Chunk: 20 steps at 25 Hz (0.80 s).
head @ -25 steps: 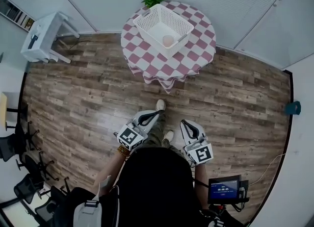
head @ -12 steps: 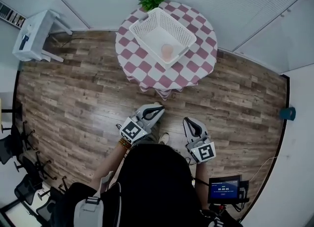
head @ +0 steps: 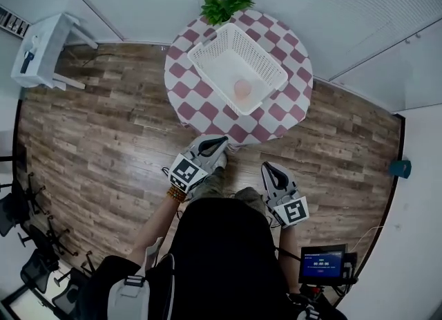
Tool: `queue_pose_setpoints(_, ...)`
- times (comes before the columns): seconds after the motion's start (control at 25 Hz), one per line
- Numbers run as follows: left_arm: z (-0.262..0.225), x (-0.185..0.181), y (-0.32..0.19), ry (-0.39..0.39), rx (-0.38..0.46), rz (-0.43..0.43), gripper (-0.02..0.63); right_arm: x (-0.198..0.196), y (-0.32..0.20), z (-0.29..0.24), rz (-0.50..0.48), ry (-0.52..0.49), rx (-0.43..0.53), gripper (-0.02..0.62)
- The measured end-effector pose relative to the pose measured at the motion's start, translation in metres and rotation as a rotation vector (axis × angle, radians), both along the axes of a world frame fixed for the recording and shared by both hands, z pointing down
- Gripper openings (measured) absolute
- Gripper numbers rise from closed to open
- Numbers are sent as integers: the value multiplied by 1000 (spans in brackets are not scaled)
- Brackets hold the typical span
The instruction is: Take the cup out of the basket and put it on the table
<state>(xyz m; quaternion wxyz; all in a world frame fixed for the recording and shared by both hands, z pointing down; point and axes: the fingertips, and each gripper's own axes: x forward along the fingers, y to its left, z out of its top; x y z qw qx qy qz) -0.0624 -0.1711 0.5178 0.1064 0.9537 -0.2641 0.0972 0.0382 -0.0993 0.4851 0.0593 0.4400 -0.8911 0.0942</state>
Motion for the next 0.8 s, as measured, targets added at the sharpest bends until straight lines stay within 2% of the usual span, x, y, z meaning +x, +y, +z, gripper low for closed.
queue_pose_setpoints(0.24,18,-12,-50,-126,-15,-10,5,2,-26,4,6,4,-16,11)
queue_pose_setpoints(0.4,20,-7,-72,-180,-28,-27,5,8,-42,11,-9,-29,-45,12)
queue_pose_setpoints(0.56,29,12,-101,-280,-67,-30,5,30,-73,12,-36,-53,-39,12)
queue_pose_setpoints(0.8,10,30,-153,-458,-15,30,5,73,-99,7,-2,-78,-13,12)
